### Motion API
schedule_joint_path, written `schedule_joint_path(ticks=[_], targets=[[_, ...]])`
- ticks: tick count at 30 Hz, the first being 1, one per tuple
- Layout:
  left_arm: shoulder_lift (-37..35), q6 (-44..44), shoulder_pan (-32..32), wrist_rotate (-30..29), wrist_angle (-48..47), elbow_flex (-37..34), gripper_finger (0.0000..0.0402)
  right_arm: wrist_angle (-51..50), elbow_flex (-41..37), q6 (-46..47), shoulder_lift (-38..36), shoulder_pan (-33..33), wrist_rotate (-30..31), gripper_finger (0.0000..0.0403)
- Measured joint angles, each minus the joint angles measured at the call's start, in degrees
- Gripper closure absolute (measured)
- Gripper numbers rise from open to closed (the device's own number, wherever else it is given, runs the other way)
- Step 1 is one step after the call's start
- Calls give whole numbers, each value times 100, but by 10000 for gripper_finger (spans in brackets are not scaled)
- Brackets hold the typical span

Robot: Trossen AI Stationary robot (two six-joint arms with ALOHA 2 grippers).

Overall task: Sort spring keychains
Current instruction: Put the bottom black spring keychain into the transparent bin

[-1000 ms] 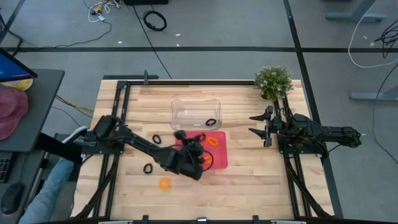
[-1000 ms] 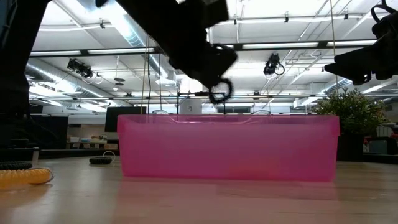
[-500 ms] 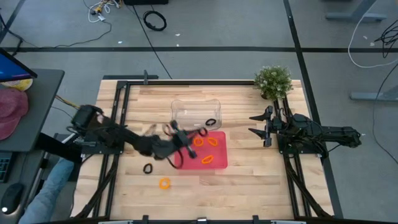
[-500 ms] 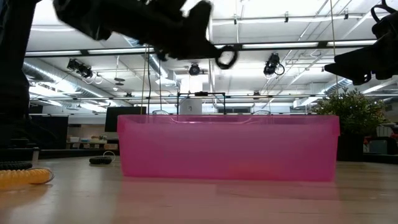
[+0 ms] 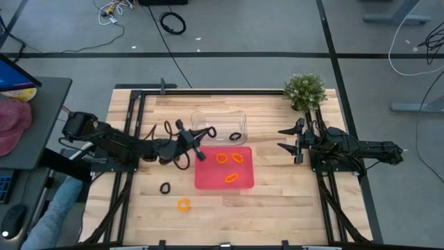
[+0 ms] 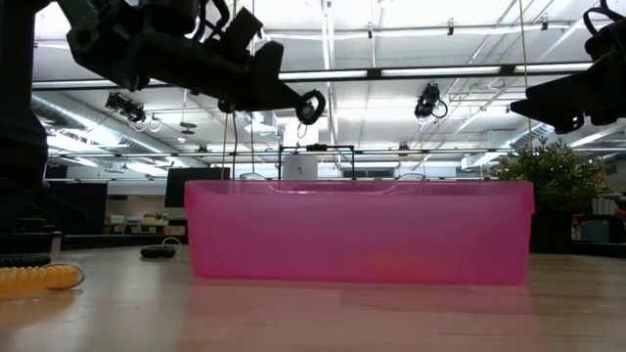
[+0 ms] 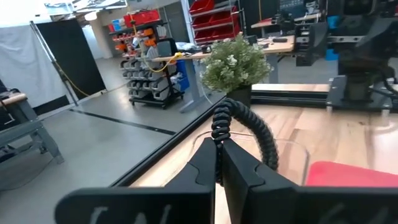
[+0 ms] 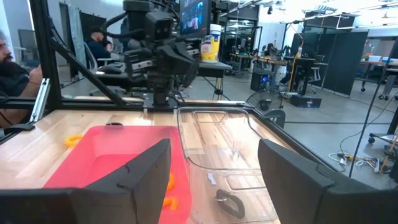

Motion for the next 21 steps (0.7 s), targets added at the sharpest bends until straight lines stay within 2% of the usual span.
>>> schedule_joint_path(ticks=[4, 12, 16, 21], targets=[[11, -58, 291, 212, -36, -33, 390, 0, 0, -2, -1, 2, 1, 156], [11, -31, 606, 221, -48, -33, 378, 0, 0, -1, 1, 2, 0, 156], [11, -29, 794, 262, -46, -33, 342, 0, 0, -1, 1, 1, 0, 156], [11, -326, 1014, 959, -43, -33, 259, 0, 0, -2, -1, 0, 0, 156]])
